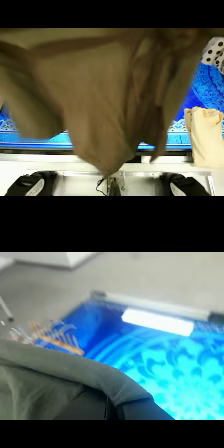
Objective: Fold the shirts.
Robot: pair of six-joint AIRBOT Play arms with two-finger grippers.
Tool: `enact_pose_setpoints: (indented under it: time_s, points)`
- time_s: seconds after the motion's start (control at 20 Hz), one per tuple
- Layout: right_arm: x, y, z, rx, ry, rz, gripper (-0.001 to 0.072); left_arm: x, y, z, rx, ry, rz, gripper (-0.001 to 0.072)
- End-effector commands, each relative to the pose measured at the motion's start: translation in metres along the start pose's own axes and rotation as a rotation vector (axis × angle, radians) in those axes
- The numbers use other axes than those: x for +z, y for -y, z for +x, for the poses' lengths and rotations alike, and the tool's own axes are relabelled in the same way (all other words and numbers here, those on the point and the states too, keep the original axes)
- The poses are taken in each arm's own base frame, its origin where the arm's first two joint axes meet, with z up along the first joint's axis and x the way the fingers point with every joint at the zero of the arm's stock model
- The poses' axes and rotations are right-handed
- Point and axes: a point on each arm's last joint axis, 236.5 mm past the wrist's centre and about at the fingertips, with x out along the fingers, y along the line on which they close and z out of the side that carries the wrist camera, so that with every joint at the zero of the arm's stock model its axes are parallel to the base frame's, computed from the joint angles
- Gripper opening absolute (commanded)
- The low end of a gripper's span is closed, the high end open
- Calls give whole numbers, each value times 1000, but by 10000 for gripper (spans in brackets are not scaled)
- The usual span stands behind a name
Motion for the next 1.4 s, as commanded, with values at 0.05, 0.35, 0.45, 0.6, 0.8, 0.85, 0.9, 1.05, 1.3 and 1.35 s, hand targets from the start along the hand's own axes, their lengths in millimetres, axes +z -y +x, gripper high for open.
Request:
enact_pose_setpoints:
  time_s: [0.05,0.35,0.45,0.6,0.8,0.85,0.9,1.05,1.3,1.35]
  points:
    - [-46,84,147,-81,-70,109,72,-122,-77,84,102,-271,-147,34]
    - [-174,130,289,-16,-223,489,73,-228,-132,166,135,-464,-334,35]
    - [-244,119,302,33,-431,571,72,-262,-134,179,114,-554,-396,35]
    - [-297,107,284,75,-659,611,425,-284,-134,181,93,-622,-401,35]
    - [-298,130,195,9,-887,514,570,-263,-152,162,111,-600,-373,35]
    - [-306,153,157,-104,-994,439,570,-259,-157,155,119,-604,-380,35]
    - [-315,177,117,-232,-1102,379,570,-259,-161,149,124,-616,-390,35]
    - [-357,189,29,-378,-1268,437,570,-272,-164,128,116,-696,-432,35]
    - [-478,98,12,-245,-1091,875,572,-278,-158,121,95,-738,-440,35]
    - [-493,84,18,-225,-1037,979,572,-279,-158,121,94,-739,-440,35]
